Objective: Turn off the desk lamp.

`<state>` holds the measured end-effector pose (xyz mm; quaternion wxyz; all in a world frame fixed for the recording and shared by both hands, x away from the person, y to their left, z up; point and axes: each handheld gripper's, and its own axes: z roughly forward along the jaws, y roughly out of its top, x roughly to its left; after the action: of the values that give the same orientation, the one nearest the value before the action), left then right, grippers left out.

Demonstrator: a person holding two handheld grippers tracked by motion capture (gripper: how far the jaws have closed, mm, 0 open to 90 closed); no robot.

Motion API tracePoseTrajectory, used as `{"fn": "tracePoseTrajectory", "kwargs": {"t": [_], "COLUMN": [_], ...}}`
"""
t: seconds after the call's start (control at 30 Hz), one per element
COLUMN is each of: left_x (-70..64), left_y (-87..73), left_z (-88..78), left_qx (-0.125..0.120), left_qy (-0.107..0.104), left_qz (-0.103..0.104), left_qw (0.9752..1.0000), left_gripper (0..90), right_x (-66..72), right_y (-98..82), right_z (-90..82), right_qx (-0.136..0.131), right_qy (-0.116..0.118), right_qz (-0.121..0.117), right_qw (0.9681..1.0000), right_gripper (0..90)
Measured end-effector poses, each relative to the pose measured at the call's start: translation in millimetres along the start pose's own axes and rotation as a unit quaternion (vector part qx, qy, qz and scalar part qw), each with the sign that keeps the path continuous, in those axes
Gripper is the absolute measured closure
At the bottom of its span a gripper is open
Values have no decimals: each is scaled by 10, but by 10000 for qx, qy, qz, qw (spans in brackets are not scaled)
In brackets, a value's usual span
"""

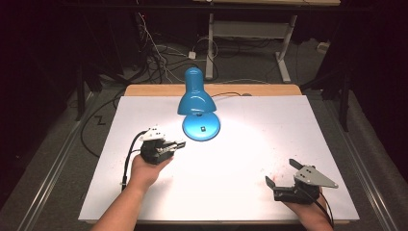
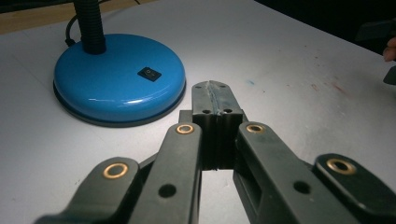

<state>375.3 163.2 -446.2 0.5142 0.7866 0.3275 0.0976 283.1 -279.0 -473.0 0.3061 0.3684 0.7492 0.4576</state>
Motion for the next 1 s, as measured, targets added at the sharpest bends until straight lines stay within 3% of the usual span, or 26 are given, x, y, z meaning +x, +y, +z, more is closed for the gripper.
{"fn": "tracePoseTrajectory", "kwargs": {"t": [0.33,0.83,1.0], "left_x": [135,276,329], "left_y": [12,171,180], "left_z": [147,241,326], "left_qx": [-40,-138,-132], "left_qy": [112,192,207], "left_qz": [-187,-142,-222], "left_qw": [9998,9996,9995], "left_gripper": [878,878,879], "right_x": [-20,-30,-33], "right_y": [-7,-5,-9], "right_z": [-15,-28,-27], "right_qx": [-14,-45,-42], "right_qy": [-16,-20,-27], "right_qz": [11,42,62], "right_qw": [10000,10000,10000], "right_gripper": [6,6,7]}}
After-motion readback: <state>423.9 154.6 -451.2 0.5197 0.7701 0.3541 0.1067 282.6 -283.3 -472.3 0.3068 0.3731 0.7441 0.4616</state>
